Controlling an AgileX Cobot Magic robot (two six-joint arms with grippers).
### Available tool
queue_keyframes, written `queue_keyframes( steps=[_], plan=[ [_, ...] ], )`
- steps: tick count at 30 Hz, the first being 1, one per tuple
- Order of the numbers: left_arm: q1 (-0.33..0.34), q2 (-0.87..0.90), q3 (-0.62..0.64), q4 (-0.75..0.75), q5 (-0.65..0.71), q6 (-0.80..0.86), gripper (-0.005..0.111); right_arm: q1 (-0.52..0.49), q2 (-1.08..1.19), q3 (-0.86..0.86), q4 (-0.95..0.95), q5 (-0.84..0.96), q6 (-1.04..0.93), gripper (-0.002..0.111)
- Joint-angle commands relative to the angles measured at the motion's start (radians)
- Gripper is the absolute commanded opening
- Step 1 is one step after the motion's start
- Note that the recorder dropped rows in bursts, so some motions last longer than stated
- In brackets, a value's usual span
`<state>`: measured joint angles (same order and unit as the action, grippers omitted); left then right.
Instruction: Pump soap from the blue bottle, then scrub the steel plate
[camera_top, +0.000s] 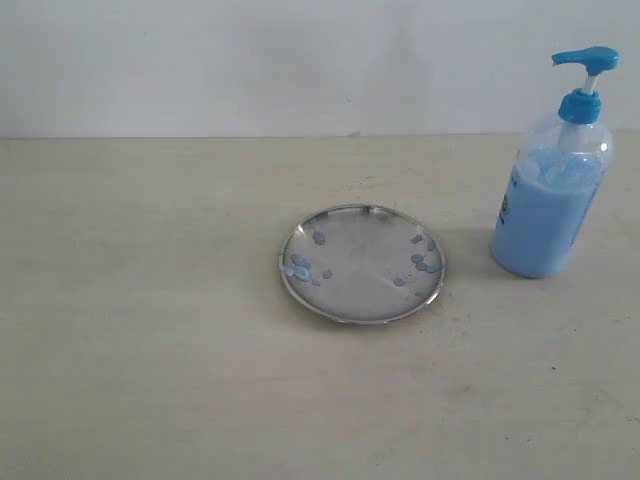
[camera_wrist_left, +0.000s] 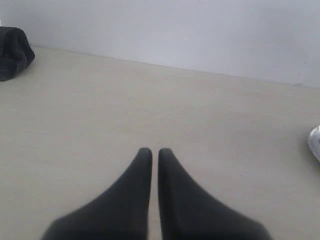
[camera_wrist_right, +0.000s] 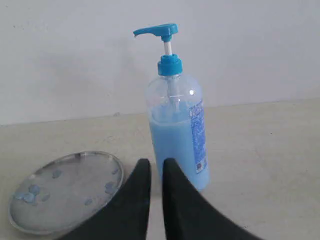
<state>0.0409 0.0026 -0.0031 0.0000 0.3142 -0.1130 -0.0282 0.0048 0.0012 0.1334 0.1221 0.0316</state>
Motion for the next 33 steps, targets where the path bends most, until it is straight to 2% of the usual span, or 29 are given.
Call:
queue_keyframes(
  steps=[1, 4, 10, 12, 13, 15, 18, 21, 24, 26, 28, 30, 33],
  plan=[
    [-0.005, -0.003, 0.003, 0.000, 0.001, 0.001, 0.004, -0.001, -0.005, -0.001, 0.214, -0.086, 0.259, 0.000],
    [-0.005, -0.003, 0.003, 0.000, 0.001, 0.001, 0.004, -0.001, -0.005, -0.001, 0.294, -0.089, 0.459, 0.000],
    [-0.005, -0.003, 0.003, 0.000, 0.001, 0.001, 0.004, -0.001, -0.005, -0.001, 0.290, -0.099, 0.456, 0.000],
    [-0.005, -0.003, 0.003, 0.000, 0.001, 0.001, 0.004, -0.001, -0.005, -0.001, 0.290, -0.198, 0.467, 0.000],
    [-0.005, -0.003, 0.003, 0.000, 0.001, 0.001, 0.004, 0.001, -0.005, -0.001, 0.268, -0.267, 0.448, 0.000],
    [-0.005, -0.003, 0.003, 0.000, 0.001, 0.001, 0.004, 0.001, -0.004, -0.075, 0.130, -0.327, 0.283, 0.000],
    [-0.005, -0.003, 0.003, 0.000, 0.001, 0.001, 0.004, 0.001, 0.133, -0.233, -0.059, -0.220, 0.067, 0.000],
    [-0.005, -0.003, 0.003, 0.000, 0.001, 0.001, 0.004, 0.001, 0.359, -0.303, -0.144, -0.143, 0.031, 0.000],
    [-0.005, -0.003, 0.003, 0.000, 0.001, 0.001, 0.004, 0.001, 0.612, -0.303, -0.149, -0.164, 0.007, 0.002],
    [-0.005, -0.003, 0.003, 0.000, 0.001, 0.001, 0.004, 0.001, 0.775, -0.303, -0.149, -0.227, -0.003, 0.012],
    [-0.005, -0.003, 0.003, 0.000, 0.001, 0.001, 0.004, 0.001, 0.902, -0.303, -0.185, -0.322, -0.071, 0.029],
    [-0.005, -0.003, 0.003, 0.000, 0.001, 0.001, 0.004, 0.001, 1.025, -0.303, -0.241, -0.441, -0.150, 0.058],
    [-0.005, -0.003, 0.003, 0.000, 0.001, 0.001, 0.004, 0.001, 1.182, -0.303, -0.247, -0.653, -0.147, 0.106]
  ],
)
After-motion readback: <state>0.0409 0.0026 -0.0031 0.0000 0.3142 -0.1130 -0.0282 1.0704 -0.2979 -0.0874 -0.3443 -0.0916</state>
